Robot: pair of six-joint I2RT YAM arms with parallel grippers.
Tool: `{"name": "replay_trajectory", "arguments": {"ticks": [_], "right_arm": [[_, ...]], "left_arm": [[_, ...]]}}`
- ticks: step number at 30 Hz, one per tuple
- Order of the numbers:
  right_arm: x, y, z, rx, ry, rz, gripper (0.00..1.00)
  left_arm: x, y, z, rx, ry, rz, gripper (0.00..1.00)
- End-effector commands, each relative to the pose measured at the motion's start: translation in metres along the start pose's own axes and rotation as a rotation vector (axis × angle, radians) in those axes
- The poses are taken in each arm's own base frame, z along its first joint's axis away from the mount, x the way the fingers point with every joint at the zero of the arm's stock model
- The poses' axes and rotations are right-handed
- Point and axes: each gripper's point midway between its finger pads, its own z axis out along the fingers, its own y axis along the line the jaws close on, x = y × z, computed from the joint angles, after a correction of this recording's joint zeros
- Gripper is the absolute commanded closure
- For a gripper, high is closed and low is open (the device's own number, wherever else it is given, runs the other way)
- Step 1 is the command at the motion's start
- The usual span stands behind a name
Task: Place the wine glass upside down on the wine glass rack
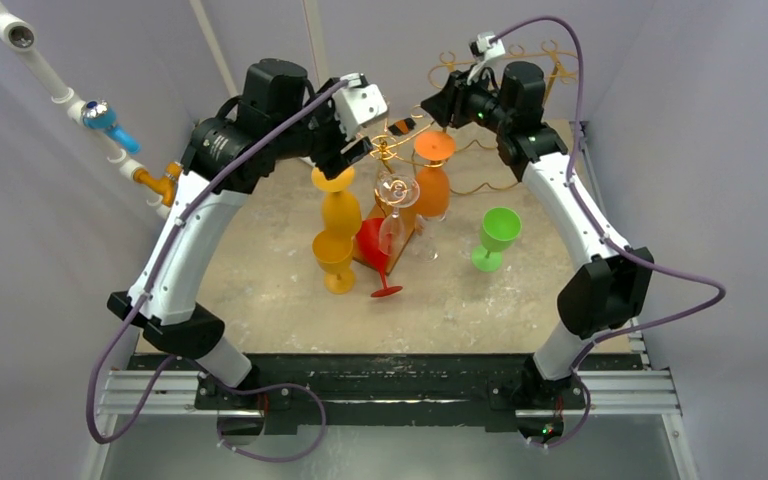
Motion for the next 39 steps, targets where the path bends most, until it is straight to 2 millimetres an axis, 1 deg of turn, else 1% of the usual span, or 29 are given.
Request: {"name": "replay_trajectory", "arguments": {"ticks": [1,6,8,13,16,19,22,24,30,34,39], "right_arm": [[-0.013,0.014,-0.004,-0.077,0.003,0.044,0.64],[-0.010,0.019,-0.006,-0.100,0.012,0.063,0.68],[-0.009,0.020,-0.007,-0.105,0.013,0.069,0.72],[-0.007,0.023,-0.011,-0.114,0.019,0.079,0.79],[-0.004,0.024,-0.012,-0.113,0.027,0.083,0.85],[-0.004,0.024,-0.014,-0.109,0.031,0.083,0.87],[-0.003,0.024,-0.016,-0.106,0.029,0.082,0.90],[-0.001,0.025,-0.017,-0.108,0.033,0.087,0.93],[0.001,0.031,-0.021,-0.127,0.042,0.111,1.00],[0.005,0.034,-0.027,-0.131,0.048,0.130,1.00],[0.007,0.037,-0.038,-0.121,0.041,0.138,1.00]], "left_arm": [[0.066,0.004,-0.017,-0.131,0.305,-0.165,0.35],[0.071,0.005,0.009,-0.116,0.316,-0.172,0.36],[0.072,0.005,0.018,-0.107,0.323,-0.174,0.37],[0.071,0.006,0.036,-0.085,0.328,-0.166,0.38],[0.078,0.007,0.045,-0.081,0.358,-0.160,0.40],[0.082,0.013,0.049,-0.107,0.381,-0.148,0.44],[0.082,0.021,0.049,-0.148,0.385,-0.140,0.47],[0.083,0.026,0.048,-0.175,0.394,-0.130,0.50],[0.085,0.033,0.049,-0.205,0.409,-0.118,0.56],[0.088,0.039,0.051,-0.233,0.424,-0.101,0.57],[0.092,0.041,0.056,-0.244,0.444,-0.092,0.58]]}}
